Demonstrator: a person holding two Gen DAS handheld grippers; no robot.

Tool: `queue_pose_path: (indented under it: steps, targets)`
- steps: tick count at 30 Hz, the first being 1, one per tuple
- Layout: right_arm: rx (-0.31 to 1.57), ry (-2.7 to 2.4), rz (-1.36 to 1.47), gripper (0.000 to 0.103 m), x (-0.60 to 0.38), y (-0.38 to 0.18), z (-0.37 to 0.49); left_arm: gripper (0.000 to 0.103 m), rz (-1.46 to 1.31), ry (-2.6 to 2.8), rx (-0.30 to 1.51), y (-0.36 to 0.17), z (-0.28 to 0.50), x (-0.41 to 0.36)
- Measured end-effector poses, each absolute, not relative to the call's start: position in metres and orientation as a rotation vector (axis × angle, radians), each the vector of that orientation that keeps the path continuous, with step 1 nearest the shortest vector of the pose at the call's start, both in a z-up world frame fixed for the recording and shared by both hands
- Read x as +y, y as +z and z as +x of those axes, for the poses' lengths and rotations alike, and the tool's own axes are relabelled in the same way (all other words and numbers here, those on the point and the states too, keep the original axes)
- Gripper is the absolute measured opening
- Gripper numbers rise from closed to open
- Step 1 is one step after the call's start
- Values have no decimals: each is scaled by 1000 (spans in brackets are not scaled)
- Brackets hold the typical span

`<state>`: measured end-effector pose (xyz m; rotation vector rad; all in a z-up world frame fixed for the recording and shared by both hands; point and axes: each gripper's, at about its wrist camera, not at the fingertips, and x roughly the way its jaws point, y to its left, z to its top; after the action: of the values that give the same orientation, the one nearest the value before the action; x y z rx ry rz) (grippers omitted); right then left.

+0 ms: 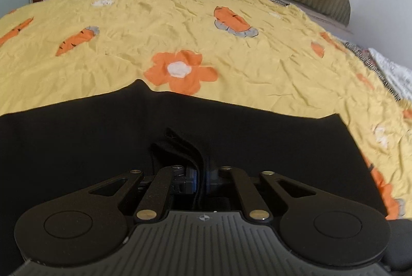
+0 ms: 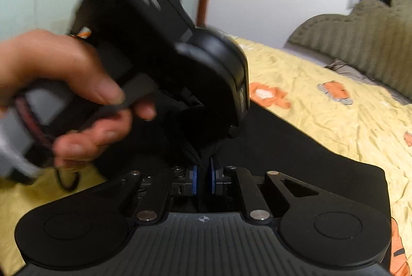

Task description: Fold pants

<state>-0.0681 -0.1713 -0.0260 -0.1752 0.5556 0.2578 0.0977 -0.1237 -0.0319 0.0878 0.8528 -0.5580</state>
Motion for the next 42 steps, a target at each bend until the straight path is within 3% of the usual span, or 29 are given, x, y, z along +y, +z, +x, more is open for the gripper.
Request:
queue_pose_path:
  steps: [3,4,12,16,23,25,26,27,28,29,42]
  targets:
    - [535,273,-83,9,-194,-7,-82,41,91,-528,844,-25,99,-118]
    - [532,246,-50,9,-206,-3,-83,45,85,-497,836,-22,99,-114]
    - [719,74,-135,9,-245,-21,-80,51,67,-389,812,-12,98,-96]
    - [671,70,7,10,-257,-12,-79,69,95,-462,833,-18,79,-110]
    - [700,66,34,15,-258,-20,-35,76,325,-398,704,-28,49,-136]
    - [681,34,68,24,-260,-13,-34,83,293,-403,681,-25,46,-132]
    - [658,7,77,48,-261,-12,-34,82,276,-403,678,-24,46,-132]
    - [648,-34,75,60,-261,-14,-29,83,276,-385,679,-24,47,-134]
    - [643,-117,63,86,-261,-18,-24,84,287,-372,681,-25,47,-136]
    - [639,-186,48,102,-262,-25,-19,84,295,-377,684,-26,48,-138]
    - [621,-224,90,103,-267,-41,-27,87,305,-402,684,-31,45,-140]
